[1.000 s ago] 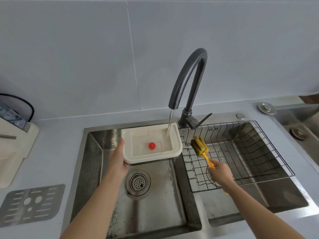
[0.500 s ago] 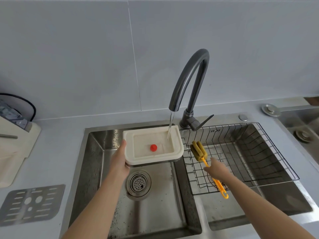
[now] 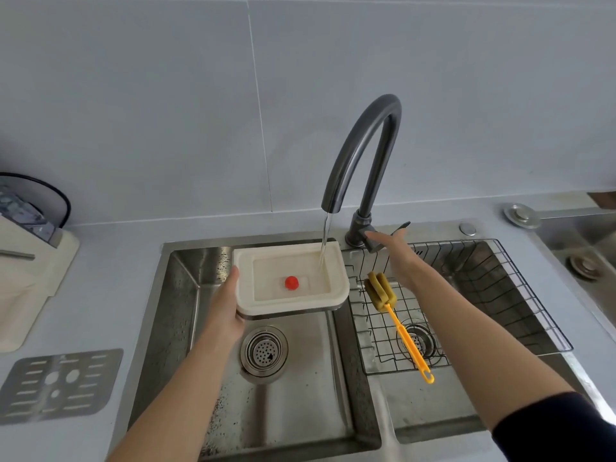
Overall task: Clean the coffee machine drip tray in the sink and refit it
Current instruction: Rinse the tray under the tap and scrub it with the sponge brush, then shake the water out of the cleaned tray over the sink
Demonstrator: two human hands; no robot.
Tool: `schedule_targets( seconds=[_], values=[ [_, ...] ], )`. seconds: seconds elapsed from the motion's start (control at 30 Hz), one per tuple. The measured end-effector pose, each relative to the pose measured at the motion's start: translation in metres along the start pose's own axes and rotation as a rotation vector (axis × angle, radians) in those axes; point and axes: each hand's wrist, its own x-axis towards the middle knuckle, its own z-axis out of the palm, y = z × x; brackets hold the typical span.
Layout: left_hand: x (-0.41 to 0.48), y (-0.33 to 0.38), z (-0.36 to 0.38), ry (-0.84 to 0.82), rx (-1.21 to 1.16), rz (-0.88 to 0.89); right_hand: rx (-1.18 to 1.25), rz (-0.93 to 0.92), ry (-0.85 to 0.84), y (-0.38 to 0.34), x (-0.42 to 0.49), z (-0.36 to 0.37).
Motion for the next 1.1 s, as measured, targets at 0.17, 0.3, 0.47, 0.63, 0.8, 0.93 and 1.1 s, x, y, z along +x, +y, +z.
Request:
schedule_targets(
  seconds=[0.17,0.3,0.47,0.63,0.8,0.93,1.1],
  values=[
    [-0.004,0.002,0.0,-0.006,0.007,0.016,0.086,-0.009,-0.019,0.001,0.007,0.003],
    [-0.003,0.003,0.0,-0.008,0.0,0.015,0.06,-0.014,-0.021,0.003,0.01,0.0],
    [-0.011,0.006,0.004,0.003,-0.034,0.023,-0.001,-0.013,-0.047,-0.005,0.014,-0.005],
    [-0.016,0.008,0.003,0.01,-0.038,0.01,-0.124,0.013,-0.066,-0.01,0.011,-0.008],
    [-0.022,0.012,-0.001,0.015,-0.029,0.017,-0.239,-0.056,-0.179,-0.005,-0.014,0.01],
    [-0.026,0.017,-0.005,0.022,-0.017,0.02,-0.418,-0.199,-0.387,0.017,-0.043,0.032],
    [-0.03,0.023,-0.013,0.016,-0.008,0.027,-0.453,-0.329,-0.515,0.038,-0.055,0.045]
  ],
)
